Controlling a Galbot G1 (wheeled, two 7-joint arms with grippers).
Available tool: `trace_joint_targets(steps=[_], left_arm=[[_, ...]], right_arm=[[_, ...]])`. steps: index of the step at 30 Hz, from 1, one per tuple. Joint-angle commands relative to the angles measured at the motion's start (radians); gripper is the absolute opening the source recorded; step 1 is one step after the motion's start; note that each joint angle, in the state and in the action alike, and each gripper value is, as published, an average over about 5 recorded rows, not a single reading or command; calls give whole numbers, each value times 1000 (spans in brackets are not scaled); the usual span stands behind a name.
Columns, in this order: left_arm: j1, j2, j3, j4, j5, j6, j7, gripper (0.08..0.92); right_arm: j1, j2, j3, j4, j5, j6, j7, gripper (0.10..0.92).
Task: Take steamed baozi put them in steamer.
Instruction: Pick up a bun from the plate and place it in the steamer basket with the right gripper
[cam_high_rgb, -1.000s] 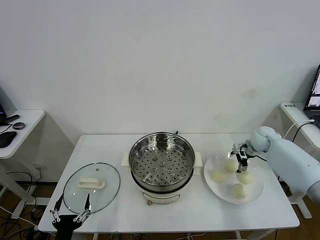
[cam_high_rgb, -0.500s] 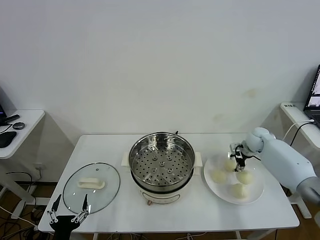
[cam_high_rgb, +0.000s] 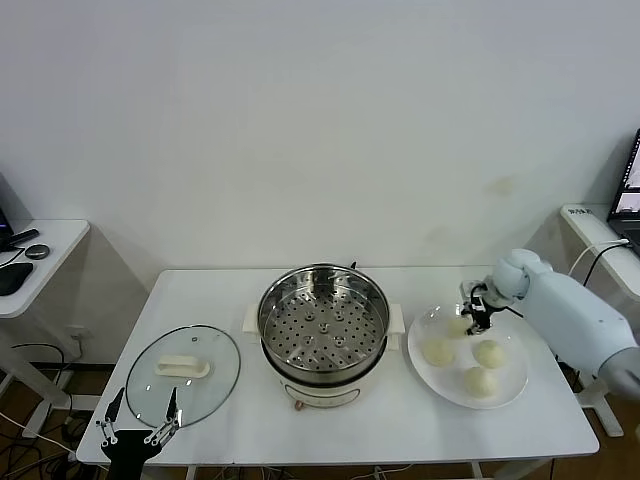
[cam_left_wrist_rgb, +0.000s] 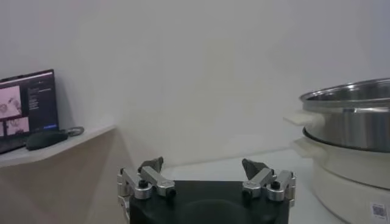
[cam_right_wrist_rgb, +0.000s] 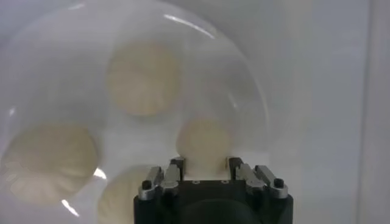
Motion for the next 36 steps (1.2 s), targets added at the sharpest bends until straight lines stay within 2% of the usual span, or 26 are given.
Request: trace_joint_targets(steps=[1, 8, 13, 17, 25, 36], left_arm=[[-1, 2, 0, 0, -3, 1, 1, 823], [-8, 17, -4, -8, -18, 5, 3, 823], [-3, 27, -12, -17, -29, 13, -1, 823], [-6, 28, -17, -15, -34, 13, -2, 823], [-13, 22, -31, -24, -34, 13, -2, 823], [-11, 10, -45, -30, -33, 13, -2, 823]], right_arm=[[157, -98, -118, 159, 152, -2, -23, 471], [455, -112, -280, 274, 383, 34, -55, 475], [651, -17, -444, 320, 501, 106, -79, 477], [687, 86, -516, 348, 519, 178, -87, 501], [631, 384, -574, 271, 426, 375, -57, 565], [500, 564, -568, 69, 88, 654, 17, 578]])
